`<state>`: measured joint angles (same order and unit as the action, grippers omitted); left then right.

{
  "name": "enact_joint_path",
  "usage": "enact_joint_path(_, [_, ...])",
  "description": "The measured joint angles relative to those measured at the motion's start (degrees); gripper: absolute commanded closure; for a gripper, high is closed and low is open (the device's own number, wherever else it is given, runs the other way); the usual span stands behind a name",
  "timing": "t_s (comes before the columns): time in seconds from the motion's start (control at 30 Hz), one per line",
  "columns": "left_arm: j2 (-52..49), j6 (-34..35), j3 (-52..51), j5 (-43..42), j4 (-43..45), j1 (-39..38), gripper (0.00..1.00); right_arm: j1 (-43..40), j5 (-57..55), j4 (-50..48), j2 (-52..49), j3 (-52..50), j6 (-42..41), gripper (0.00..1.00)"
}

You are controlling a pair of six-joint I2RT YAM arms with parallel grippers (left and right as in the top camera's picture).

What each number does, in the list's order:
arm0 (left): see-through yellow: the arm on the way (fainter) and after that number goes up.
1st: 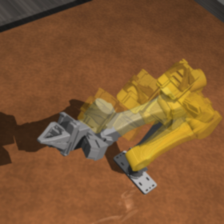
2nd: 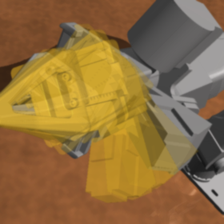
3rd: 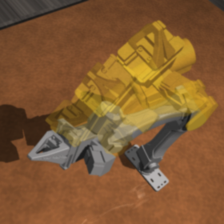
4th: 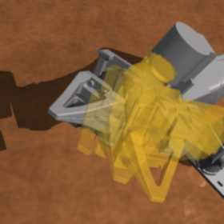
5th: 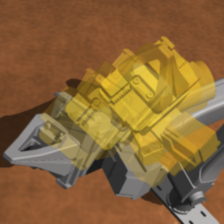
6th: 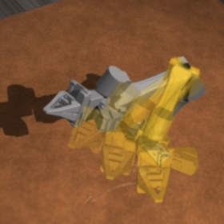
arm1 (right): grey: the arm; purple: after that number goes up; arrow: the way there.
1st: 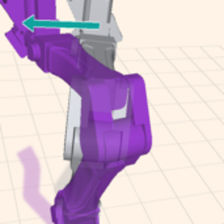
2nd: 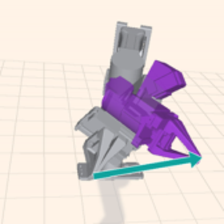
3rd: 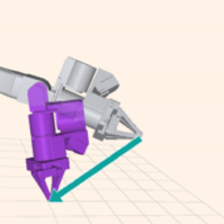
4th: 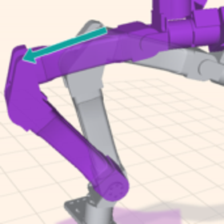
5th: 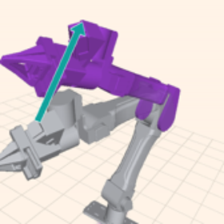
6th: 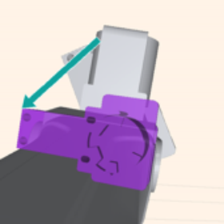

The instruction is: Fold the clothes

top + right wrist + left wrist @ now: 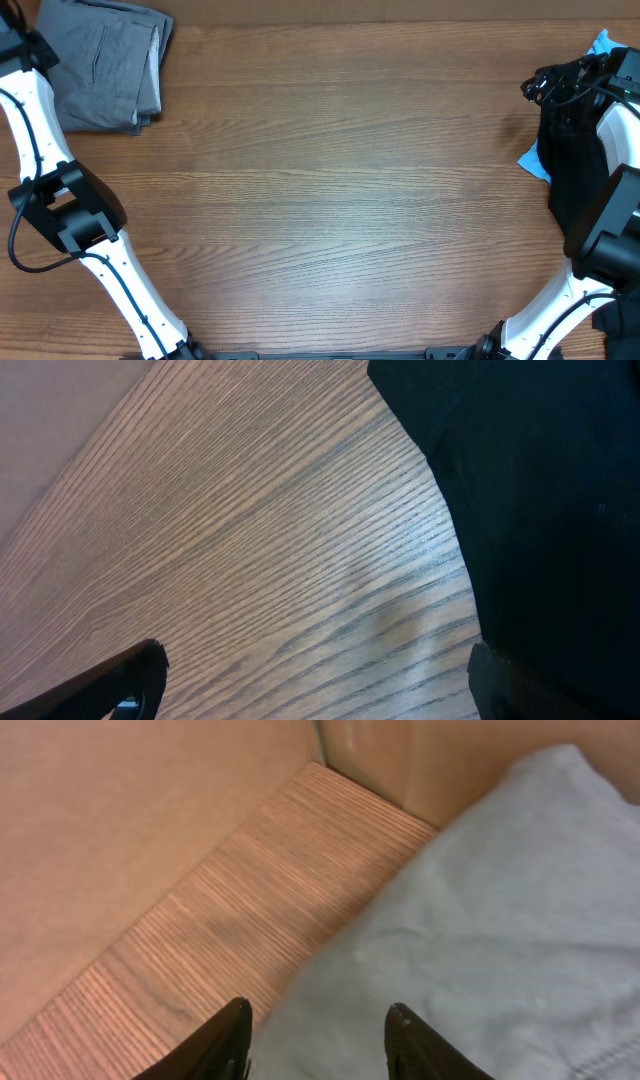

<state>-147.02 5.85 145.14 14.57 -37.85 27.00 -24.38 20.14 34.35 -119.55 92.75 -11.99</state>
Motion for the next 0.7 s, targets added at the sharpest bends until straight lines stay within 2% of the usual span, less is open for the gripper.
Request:
enact_joint_path(0.13, [0.00,-0.15,0.00,-2.64,0.26,-1.70,0.96,0.00,-0.02,0.02,0.00,0.00,0.00,0.00])
enact_joint_path(0.27, [0.02,-0.48,0.00,-5.90,1.44,-3.80,0.96,0.00,-0.02,0.00,0.00,0.00,0.00,0.00])
enact_joint_path(0.47, [-0.81,-0.46,0.20,-8.98,8.37,-5.29,0.96,0.00,-0.04,0.00,0.00,0.00,0.02,0.00])
enact_joint_path(0.7, [-9.01,-0.46,0.90,-9.99,15.78,-4.85,0.96,0.00,-0.02,0.00,0.00,0.00,0.00,0.00])
